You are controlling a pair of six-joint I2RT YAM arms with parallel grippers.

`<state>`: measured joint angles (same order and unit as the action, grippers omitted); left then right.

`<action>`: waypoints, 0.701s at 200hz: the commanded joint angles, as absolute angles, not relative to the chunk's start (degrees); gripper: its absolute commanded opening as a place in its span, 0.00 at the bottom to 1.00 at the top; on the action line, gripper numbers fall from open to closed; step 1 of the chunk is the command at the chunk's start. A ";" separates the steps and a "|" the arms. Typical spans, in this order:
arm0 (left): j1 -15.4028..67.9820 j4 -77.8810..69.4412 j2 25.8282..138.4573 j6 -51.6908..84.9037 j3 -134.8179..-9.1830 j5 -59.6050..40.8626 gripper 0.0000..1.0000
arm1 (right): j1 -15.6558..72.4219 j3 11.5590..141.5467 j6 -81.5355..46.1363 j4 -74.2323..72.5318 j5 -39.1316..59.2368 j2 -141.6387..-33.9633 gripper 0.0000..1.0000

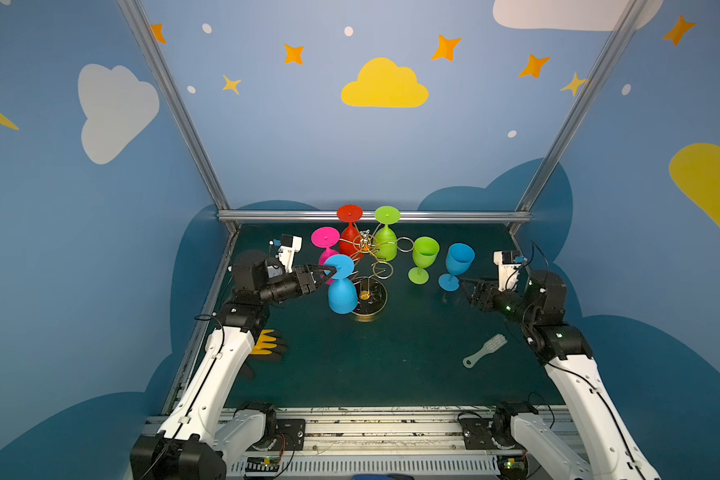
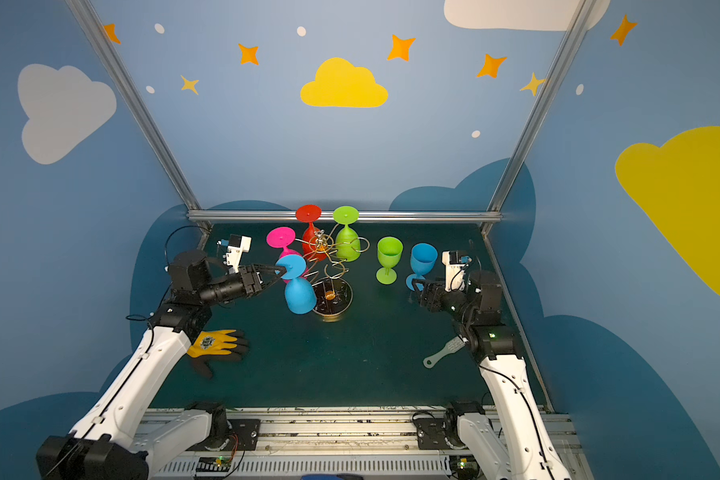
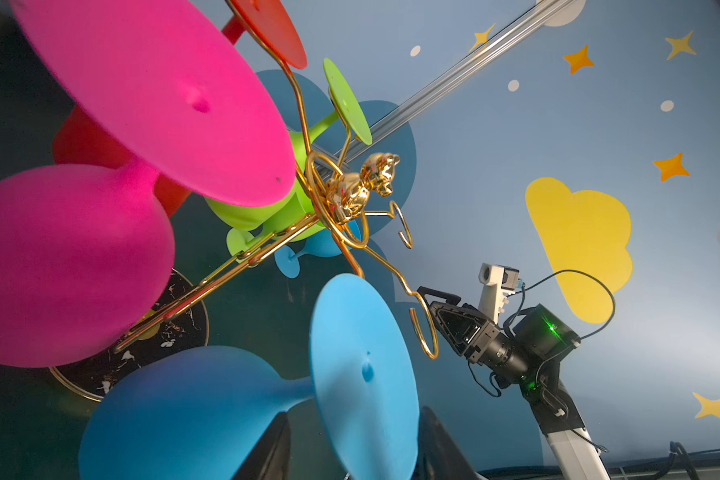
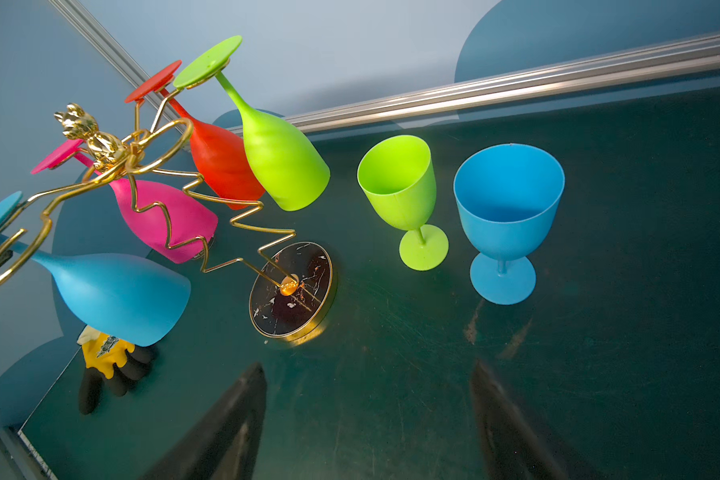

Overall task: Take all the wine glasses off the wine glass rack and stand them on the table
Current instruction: 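Draw the right arm back while the left gripper approaches the rack's remaining blue glass, then close the left gripper on the foot of the hanging light blue glass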

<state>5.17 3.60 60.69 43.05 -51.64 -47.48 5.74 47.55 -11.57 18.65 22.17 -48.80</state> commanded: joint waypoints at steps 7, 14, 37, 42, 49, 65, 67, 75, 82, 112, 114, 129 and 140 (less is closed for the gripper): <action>5.32 4.37 60.96 41.66 -53.40 -46.17 0.43 | 5.98 46.95 -11.59 18.25 22.65 -47.49 0.76; 5.36 4.73 60.83 41.39 -53.58 -45.85 0.42 | 6.00 46.86 -11.60 18.27 22.61 -47.42 0.76; 5.36 5.92 60.62 40.64 -54.05 -45.36 0.40 | 5.99 46.85 -11.60 18.45 22.59 -47.24 0.76; 5.36 6.06 60.61 40.60 -54.15 -45.29 0.39 | 5.98 46.87 -11.56 18.46 22.58 -47.12 0.76; 5.35 6.22 60.51 40.57 -54.14 -45.11 0.37 | 5.98 46.89 -11.58 18.46 22.54 -47.12 0.76; 5.36 6.66 60.36 40.30 -54.31 -44.74 0.34 | 5.98 46.85 -11.60 18.46 22.48 -46.95 0.76; 5.36 6.67 60.35 40.27 -54.32 -44.69 0.34 | 6.00 46.85 -11.60 18.46 22.43 -47.00 0.76; 5.37 6.83 60.29 40.19 -54.32 -44.60 0.32 | 6.00 46.85 -11.55 18.52 22.44 -46.86 0.77; 5.36 6.86 60.11 40.18 -54.32 -44.57 0.31 | 6.04 46.85 -11.56 18.51 22.46 -46.78 0.76; 5.36 7.51 60.10 39.66 -54.66 -44.43 0.26 | 5.98 46.85 -11.60 18.72 22.21 -46.53 0.76; 5.36 7.50 60.16 39.64 -54.69 -44.46 0.26 | 5.98 46.85 -11.60 18.68 22.23 -46.50 0.77; 5.39 7.82 60.20 39.58 -54.76 -44.34 0.25 | 5.98 46.85 -11.60 18.63 22.16 -46.51 0.76; 5.37 7.99 60.07 39.64 -54.81 -44.21 0.23 | 5.98 46.85 -11.66 18.72 22.18 -46.52 0.77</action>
<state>5.28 6.83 60.69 40.88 -53.23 -44.71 5.74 47.33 -11.57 18.65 22.13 -47.27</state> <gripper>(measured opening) 0.246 0.765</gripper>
